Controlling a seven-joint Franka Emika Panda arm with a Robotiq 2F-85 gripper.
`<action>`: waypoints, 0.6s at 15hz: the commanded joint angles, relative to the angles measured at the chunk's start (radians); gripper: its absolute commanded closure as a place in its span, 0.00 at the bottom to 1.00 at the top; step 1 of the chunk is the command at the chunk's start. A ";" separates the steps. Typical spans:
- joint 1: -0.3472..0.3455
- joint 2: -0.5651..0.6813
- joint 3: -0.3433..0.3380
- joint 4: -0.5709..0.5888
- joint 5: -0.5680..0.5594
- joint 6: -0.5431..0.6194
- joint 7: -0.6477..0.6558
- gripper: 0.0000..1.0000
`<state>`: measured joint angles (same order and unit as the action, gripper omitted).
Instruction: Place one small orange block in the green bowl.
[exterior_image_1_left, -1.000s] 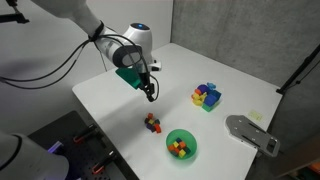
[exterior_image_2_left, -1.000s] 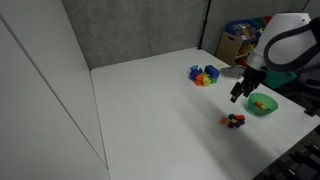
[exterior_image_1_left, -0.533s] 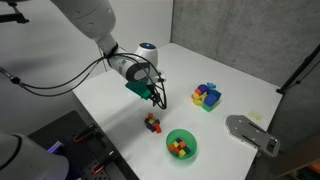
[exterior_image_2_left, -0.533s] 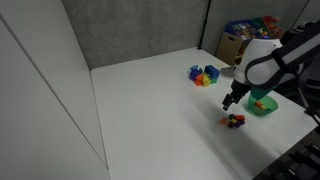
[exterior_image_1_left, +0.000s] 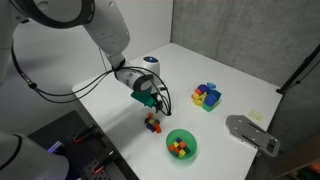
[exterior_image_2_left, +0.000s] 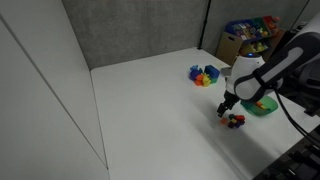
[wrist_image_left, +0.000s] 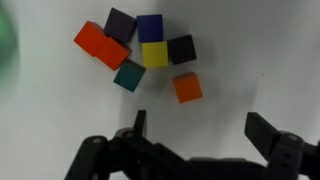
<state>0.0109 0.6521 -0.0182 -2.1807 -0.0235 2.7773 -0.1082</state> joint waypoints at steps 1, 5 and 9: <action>0.023 0.064 -0.015 0.055 -0.028 0.007 0.036 0.00; 0.037 0.097 -0.024 0.064 -0.031 0.003 0.038 0.00; 0.037 0.110 -0.022 0.059 -0.028 0.004 0.035 0.25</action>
<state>0.0395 0.7485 -0.0298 -2.1353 -0.0251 2.7796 -0.1038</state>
